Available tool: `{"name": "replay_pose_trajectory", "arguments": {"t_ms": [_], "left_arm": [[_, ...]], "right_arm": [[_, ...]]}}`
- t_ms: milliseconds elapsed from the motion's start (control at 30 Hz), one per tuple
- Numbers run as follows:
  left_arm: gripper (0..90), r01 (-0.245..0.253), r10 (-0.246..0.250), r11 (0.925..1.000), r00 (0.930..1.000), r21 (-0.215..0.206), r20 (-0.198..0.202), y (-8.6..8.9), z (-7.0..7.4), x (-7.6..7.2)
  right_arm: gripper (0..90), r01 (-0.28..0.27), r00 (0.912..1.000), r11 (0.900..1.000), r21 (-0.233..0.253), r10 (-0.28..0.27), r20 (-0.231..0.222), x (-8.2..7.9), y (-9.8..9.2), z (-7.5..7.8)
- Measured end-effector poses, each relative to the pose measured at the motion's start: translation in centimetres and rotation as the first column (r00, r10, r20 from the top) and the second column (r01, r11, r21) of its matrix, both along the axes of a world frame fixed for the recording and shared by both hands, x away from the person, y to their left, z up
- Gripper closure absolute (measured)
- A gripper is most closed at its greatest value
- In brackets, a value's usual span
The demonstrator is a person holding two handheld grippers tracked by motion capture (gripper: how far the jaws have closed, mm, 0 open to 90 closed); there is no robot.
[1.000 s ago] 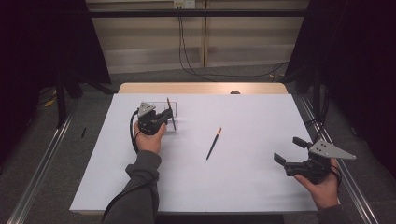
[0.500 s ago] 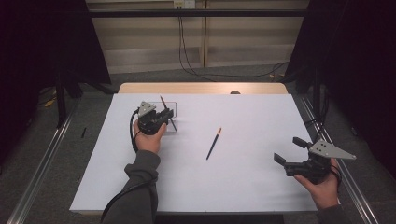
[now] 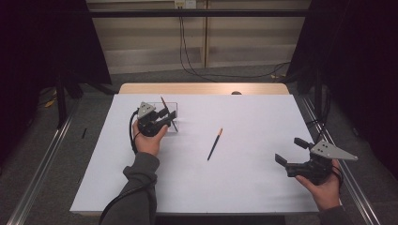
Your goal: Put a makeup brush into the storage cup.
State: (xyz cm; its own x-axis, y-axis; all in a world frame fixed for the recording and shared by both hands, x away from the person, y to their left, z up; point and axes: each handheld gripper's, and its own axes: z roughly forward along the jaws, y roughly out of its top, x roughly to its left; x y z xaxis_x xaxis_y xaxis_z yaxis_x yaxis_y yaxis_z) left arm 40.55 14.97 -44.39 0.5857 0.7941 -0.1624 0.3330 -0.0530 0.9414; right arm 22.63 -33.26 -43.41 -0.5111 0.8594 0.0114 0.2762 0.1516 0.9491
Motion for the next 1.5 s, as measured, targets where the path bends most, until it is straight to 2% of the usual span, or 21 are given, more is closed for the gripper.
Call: {"name": "replay_pose_trajectory", "arguments": {"t_ms": [167, 400, 467, 567, 700, 867, 1033, 1333, 1400, 1433, 1467, 1500], "left_arm": [[51.1, 0.013, -0.013, 0.9998, 0.9998, -0.013, 0.015, 0.1, 0.2, -0.1], [41.1, 0.019, -0.019, 0.9998, 0.9995, -0.002, 0.024, 0.3, 0.3, -0.4], [38.2, 0.022, -0.021, 0.9996, 0.9994, -0.017, 0.027, 0.4, 0.4, -0.4], [35.6, 0.028, -0.028, 0.9995, 0.9991, -0.012, 0.033, 0.5, 0.5, -0.5], [31.5, 0.039, -0.039, 0.9991, 0.9989, -0.015, 0.027, 0.5, 0.6, -0.7], [28.0, 0.062, -0.061, 0.9977, 0.9976, -0.029, 0.034, 0.7, 0.6, -0.8], [23.5, 0.084, -0.083, 0.9963, 0.9956, -0.017, 0.042, 0.9, 0.5, -1.0], [19.7, 0.096, -0.095, 0.9952, 0.9949, -0.02, 0.033, 1.5, 0.6, -1.5], [19.7, 0.115, -0.115, 0.9933, 0.9924, -0.011, 0.044, 1.7, 0.7, -1.6], [19.7, 0.121, -0.12, 0.9924, 0.9915, -0.021, 0.051, 1.7, 0.7, -1.7], [19.6, 0.114, -0.113, 0.9935, 0.9921, -0.005, 0.054, 1.8, 0.8, -1.8], [19.1, 0.11, -0.109, 0.9936, 0.9927, -0.023, 0.052, 1.8, 0.8, -1.8]], "right_arm": [[3.0, 0.0, 1.0, 1.0, -0.003, 0.0, -0.002, 0.0, 0.1, 0.0], [3.0, -0.007, 1.0, 1.0, -0.003, 0.007, -0.001, 0.0, 0.1, 0.0], [3.0, -0.006, 1.0, 1.0, -0.003, 0.006, 0.0, 0.0, 0.1, 0.0], [3.0, -0.002, 1.0, 1.0, -0.006, 0.002, -0.001, 0.0, 0.1, 0.0], [3.0, -0.001, 1.0, 1.0, -0.005, 0.001, 0.0, 0.0, 0.1, 0.0], [3.0, -0.001, 1.0, 1.0, -0.004, 0.001, -0.002, 0.0, 0.2, 0.0], [3.0, -0.004, 1.0, 1.0, -0.006, 0.004, -0.005, 0.0, 0.2, 0.0], [3.0, -0.007, 1.0, 1.0, -0.006, 0.007, -0.007, 0.0, 0.2, 0.0], [3.0, -0.001, 1.0, 1.0, -0.008, 0.001, -0.006, 0.0, 0.3, -0.1], [3.0, -0.007, 1.0, 1.0, -0.007, 0.007, -0.004, 0.0, 0.3, -0.1], [3.0, -0.005, 1.0, 1.0, -0.008, 0.005, -0.004, 0.1, 0.3, -0.1], [3.0, -0.005, 1.0, 1.0, -0.007, 0.005, -0.006, 0.1, 0.3, -0.1]]}}
